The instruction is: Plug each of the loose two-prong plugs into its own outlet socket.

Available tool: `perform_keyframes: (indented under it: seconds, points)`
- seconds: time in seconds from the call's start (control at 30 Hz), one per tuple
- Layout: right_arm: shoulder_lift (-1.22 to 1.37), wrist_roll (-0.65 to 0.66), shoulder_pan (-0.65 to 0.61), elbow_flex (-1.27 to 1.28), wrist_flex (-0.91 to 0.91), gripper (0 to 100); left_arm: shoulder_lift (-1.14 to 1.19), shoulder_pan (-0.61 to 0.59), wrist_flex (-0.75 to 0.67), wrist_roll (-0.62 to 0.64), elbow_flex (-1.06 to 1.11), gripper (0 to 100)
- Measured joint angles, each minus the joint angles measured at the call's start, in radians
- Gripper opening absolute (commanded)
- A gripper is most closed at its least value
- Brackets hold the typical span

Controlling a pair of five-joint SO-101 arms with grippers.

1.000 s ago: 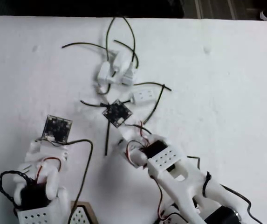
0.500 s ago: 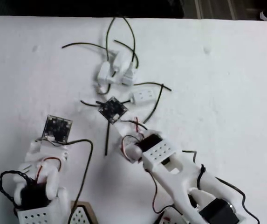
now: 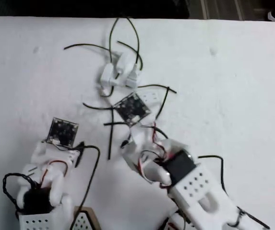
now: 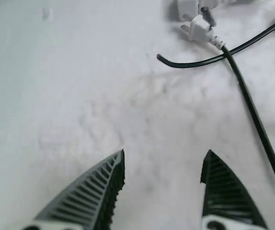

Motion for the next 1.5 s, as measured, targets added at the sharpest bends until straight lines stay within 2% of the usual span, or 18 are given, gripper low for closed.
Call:
perform_keyframes:
  seconds: [0.3,0.53,0.73,0.87,1.07,1.27,1.5]
  points:
    - [-0.068,-0.115,0.236,-0.008,0.097,1.5,-0.002,0.227,-0.003,0.06,-0.005,29]
    - [-0.086,-0.121,0.433,-0.008,0.091,2.3,-0.002,0.367,-0.003,0.068,-0.005,29]
    - [-0.086,-0.121,0.537,0.018,-0.002,2.3,0.034,0.408,0.0,0.068,-0.064,30]
    - [-0.086,-0.121,0.539,0.074,-0.068,2.3,0.229,0.42,0.003,0.083,-0.215,30]
    - [-0.086,-0.121,0.551,0.089,-0.106,2.3,0.671,0.552,-0.005,0.086,-0.402,30]
    - [-0.086,-0.121,0.618,0.089,-0.106,2.3,0.959,0.598,-0.186,0.103,-0.427,30]
    - [-0.086,-0.121,0.621,0.089,-0.107,2.3,1.275,0.601,-0.411,0.104,-0.45,29]
